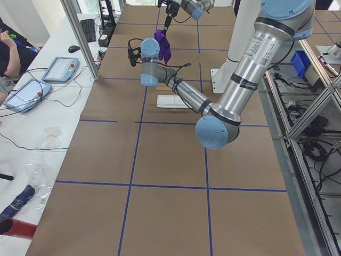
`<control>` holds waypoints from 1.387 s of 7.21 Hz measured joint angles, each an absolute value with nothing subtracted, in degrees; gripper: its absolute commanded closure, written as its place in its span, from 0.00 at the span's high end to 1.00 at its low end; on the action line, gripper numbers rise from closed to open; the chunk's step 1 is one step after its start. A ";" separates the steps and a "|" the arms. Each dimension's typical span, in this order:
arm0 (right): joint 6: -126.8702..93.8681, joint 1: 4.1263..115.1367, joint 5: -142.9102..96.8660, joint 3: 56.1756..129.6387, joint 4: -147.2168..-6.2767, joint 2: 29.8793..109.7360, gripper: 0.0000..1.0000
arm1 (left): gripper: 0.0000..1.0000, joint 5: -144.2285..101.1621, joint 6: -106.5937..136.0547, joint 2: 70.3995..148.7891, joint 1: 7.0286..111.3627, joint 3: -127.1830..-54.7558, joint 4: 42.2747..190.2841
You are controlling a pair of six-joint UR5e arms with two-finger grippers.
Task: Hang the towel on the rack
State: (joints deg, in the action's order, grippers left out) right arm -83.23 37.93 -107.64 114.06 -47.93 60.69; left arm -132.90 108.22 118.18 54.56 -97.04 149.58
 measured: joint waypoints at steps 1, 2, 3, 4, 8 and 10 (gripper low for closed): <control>-83.81 36.63 -106.06 114.16 -45.89 60.60 0.00 | 0.96 -130.09 111.30 119.57 51.88 -96.98 150.88; -84.13 35.67 -105.02 114.24 -44.56 60.58 0.00 | 0.93 -128.04 113.64 120.90 49.80 -96.93 151.57; -84.31 34.98 -104.50 114.29 -43.77 60.56 0.00 | 0.90 -127.07 115.62 122.20 48.36 -96.89 151.84; -84.40 34.39 -104.03 114.33 -43.23 60.56 0.00 | 0.86 -126.58 116.61 123.12 47.25 -96.89 151.92; -84.39 33.59 -103.04 114.37 -42.51 60.47 0.00 | 0.34 -125.37 117.24 124.14 44.20 -97.03 151.96; -84.44 33.63 -103.07 114.45 -42.46 60.52 0.00 | 0.33 -125.36 117.12 123.99 44.08 -97.23 152.02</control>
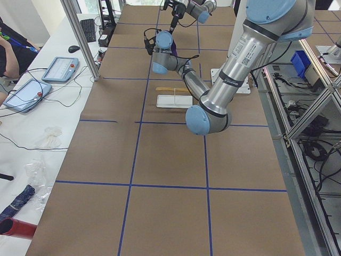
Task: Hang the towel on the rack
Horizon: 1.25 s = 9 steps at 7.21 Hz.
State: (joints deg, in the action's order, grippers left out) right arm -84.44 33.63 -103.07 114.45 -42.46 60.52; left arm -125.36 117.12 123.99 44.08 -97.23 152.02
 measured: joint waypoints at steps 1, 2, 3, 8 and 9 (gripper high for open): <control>-84.40 33.71 -103.11 114.51 -42.43 60.60 0.00 | 0.33 -125.39 116.90 123.93 44.17 -97.39 152.04; -84.36 33.80 -103.15 114.75 -42.39 60.80 0.00 | 0.33 -125.41 116.67 123.88 44.31 -97.52 152.05; -84.32 33.87 -103.17 115.14 -42.37 61.12 0.00 | 0.25 -125.42 116.53 123.85 44.41 -97.59 152.05; -84.04 33.77 -103.25 115.44 -42.42 61.43 0.67 | 0.00 -125.56 117.19 123.86 44.82 -97.73 151.90; -83.92 33.75 -103.39 115.41 -42.44 61.43 1.00 | 0.00 -125.61 117.50 123.92 45.27 -97.73 151.76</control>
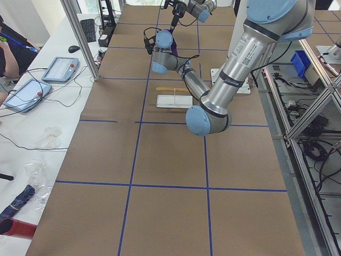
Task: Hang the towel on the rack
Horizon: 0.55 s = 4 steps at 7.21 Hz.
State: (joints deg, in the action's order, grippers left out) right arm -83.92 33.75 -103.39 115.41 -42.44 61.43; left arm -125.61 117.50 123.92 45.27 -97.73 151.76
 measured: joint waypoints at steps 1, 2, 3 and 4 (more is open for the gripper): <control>-83.85 33.80 -103.72 115.44 -42.45 61.54 1.00 | 0.00 -125.67 118.40 124.00 45.94 -97.77 151.65; -83.84 33.86 -104.39 115.94 -42.45 62.14 1.00 | 0.00 -125.78 119.49 124.09 46.67 -97.79 151.52; -83.89 33.98 -105.46 117.18 -42.47 63.64 1.00 | 0.00 -125.88 120.26 124.30 47.09 -97.81 151.33; -83.90 34.61 -107.87 119.11 -42.53 66.33 1.00 | 0.00 -125.92 120.92 124.69 47.25 -97.82 151.11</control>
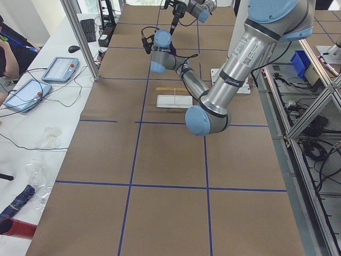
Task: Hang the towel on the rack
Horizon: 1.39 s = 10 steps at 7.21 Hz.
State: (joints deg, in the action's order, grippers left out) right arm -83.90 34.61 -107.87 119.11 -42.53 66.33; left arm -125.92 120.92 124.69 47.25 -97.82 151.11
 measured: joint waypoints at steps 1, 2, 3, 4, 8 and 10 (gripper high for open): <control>-83.83 37.05 -112.11 120.90 -42.59 69.96 1.00 | 0.00 -125.92 121.37 125.00 47.26 -97.85 150.98; -83.48 41.38 -116.85 121.61 -42.76 73.47 1.00 | 0.00 -125.78 121.58 125.20 47.29 -98.28 150.63; -81.23 46.17 -120.89 121.51 -43.09 77.51 1.00 | 0.00 -125.42 121.42 125.40 47.32 -99.50 149.49; -76.45 49.92 -122.91 120.89 -43.34 81.81 1.00 | 0.00 -123.99 120.58 125.57 47.34 -101.23 148.05; -51.69 61.25 -123.21 115.23 -48.27 93.40 1.00 | 0.00 -108.37 105.26 125.46 46.09 -112.87 132.22; -37.75 65.52 -123.16 114.84 -59.78 94.39 1.00 | 0.00 -93.36 100.75 125.53 38.26 -118.77 118.99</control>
